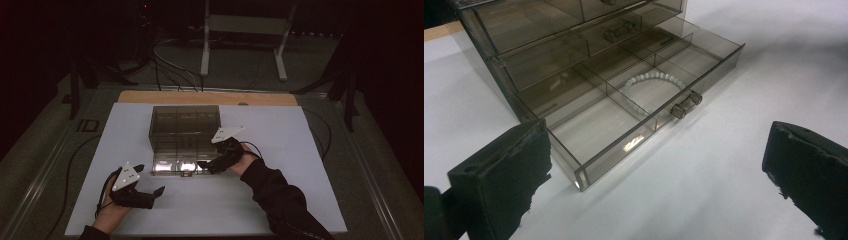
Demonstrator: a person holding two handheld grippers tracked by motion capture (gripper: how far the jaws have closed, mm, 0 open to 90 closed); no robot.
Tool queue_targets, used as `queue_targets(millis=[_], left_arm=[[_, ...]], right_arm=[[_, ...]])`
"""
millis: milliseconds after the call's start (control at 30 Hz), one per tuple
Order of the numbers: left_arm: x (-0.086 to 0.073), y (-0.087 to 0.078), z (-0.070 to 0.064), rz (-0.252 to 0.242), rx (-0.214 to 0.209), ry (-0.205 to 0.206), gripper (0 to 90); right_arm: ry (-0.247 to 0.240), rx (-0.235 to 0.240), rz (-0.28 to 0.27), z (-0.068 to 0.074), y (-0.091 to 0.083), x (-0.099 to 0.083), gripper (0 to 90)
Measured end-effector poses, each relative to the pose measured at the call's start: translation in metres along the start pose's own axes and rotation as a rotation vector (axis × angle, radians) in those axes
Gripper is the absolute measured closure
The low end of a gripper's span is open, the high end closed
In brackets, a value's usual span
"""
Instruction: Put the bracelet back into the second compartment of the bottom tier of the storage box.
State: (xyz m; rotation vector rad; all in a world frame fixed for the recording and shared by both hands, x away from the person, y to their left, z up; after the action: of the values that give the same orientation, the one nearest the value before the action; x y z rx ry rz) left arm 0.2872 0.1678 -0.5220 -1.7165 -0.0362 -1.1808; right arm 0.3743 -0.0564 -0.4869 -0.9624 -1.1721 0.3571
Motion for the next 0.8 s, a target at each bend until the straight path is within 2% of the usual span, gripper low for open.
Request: queue_targets(millis=[400,800], left_arm=[[0.0,0.0,0.0,-0.001,0.0,0.002,0.0],[0.0,-0.001,0.0,-0.003,-0.001,0.002,0.0]], right_arm=[[0.038,-0.033,-0.02,-0.014,-0.017,-0.033,11.2],[0.067,-0.069,-0.014,-0.027,-0.031,-0.065,11.2]])
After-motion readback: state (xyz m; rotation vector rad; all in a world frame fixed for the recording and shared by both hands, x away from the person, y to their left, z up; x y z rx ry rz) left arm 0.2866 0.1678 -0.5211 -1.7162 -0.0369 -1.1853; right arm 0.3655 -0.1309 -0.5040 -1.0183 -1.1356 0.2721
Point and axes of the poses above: each handheld gripper's, and its own axes: y roughly forward along the jaws, x roughly out of its top, z roughly to its left, the point moved 7 cm from there along y, roughly forward along the jaws, and after that the axes turned 13 degrees about z, right-handed, at the moved point
